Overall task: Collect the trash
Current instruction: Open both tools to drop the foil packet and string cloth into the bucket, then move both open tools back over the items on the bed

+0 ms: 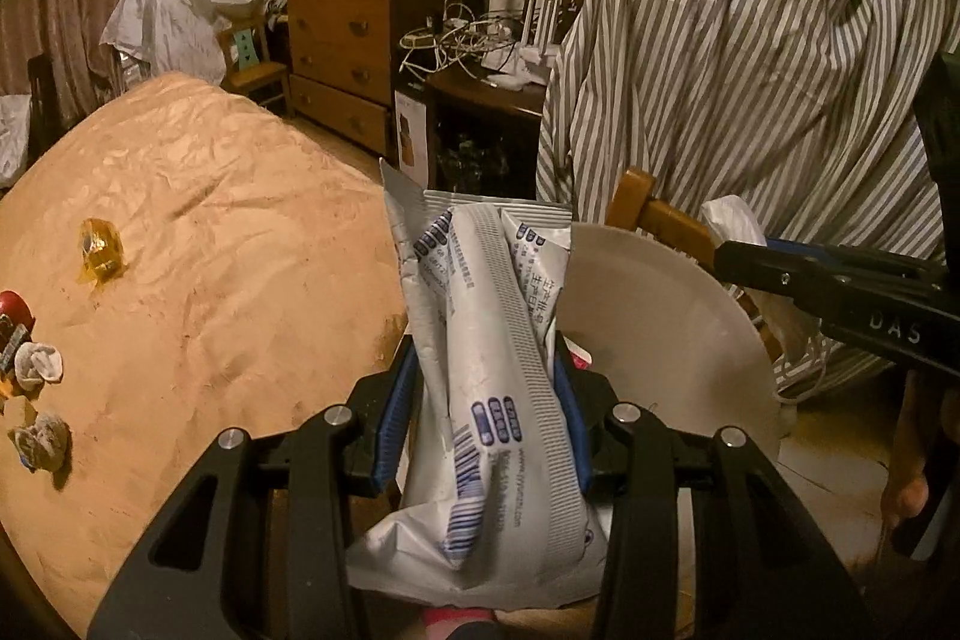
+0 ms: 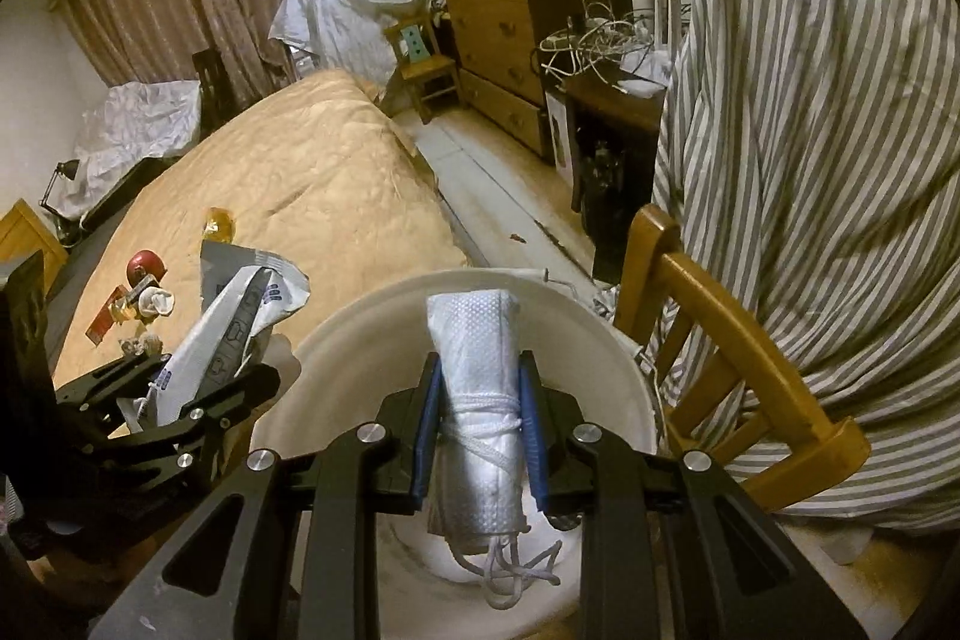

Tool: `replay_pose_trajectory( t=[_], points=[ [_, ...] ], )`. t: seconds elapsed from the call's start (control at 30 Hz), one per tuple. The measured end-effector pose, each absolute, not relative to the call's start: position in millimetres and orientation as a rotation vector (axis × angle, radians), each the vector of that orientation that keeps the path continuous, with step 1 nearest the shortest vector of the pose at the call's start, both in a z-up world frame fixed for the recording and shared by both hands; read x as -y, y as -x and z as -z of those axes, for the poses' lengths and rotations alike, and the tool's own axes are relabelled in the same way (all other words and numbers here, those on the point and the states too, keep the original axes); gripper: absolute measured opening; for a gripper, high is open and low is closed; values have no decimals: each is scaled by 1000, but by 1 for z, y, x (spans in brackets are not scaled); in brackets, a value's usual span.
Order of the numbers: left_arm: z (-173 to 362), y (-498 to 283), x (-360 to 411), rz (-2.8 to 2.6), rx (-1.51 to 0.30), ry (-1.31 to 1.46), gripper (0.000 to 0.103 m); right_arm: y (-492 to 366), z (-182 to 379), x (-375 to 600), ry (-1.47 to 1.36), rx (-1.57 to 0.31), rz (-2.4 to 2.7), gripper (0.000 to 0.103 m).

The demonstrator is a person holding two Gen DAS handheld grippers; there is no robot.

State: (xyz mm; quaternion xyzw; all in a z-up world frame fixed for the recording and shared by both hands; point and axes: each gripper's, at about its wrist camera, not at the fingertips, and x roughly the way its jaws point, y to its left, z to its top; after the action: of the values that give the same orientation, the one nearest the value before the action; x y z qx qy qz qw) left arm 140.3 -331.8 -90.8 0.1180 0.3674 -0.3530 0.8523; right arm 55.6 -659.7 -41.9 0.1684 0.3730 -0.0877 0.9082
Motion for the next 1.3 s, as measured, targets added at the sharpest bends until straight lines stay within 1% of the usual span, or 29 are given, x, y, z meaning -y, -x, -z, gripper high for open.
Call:
replay_pose_trajectory(
  t=[0.23, 0.3, 0.33, 0.37, 0.4, 0.43, 0.7, 0.93, 1.1, 1.3],
  points=[
    [90, -141, 334, 744, -771, -256, 42, -52, 38, 638, -337, -767, 182, 26],
    [89, -139, 336, 748, -772, -262, 45, -52, 36, 637, -334, -767, 183, 27],
    [89, -139, 337, 747, -770, -267, 52, -52, 36, 637, -339, -766, 182, 30],
    [90, -138, 337, 746, -765, -268, 58, -51, 35, 637, -342, -764, 186, 40],
    [89, -138, 337, 738, -758, -269, 67, -50, 34, 637, -347, -756, 192, 44],
    [89, -138, 335, 734, -754, -267, 70, -50, 34, 638, -350, -751, 199, 44],
    [88, -140, 330, 721, -758, -258, 70, -44, 33, 643, -371, -733, 204, 44],
    [82, -138, 317, 716, -736, -257, 70, -42, 21, 627, -351, -701, 184, 45],
    [81, -145, 283, 680, -730, -245, 70, -45, 1, 589, -314, -624, 115, 59],
    [94, -171, 197, 557, -768, -183, 70, -74, -5, 512, -275, -582, -60, 68]
  ],
)
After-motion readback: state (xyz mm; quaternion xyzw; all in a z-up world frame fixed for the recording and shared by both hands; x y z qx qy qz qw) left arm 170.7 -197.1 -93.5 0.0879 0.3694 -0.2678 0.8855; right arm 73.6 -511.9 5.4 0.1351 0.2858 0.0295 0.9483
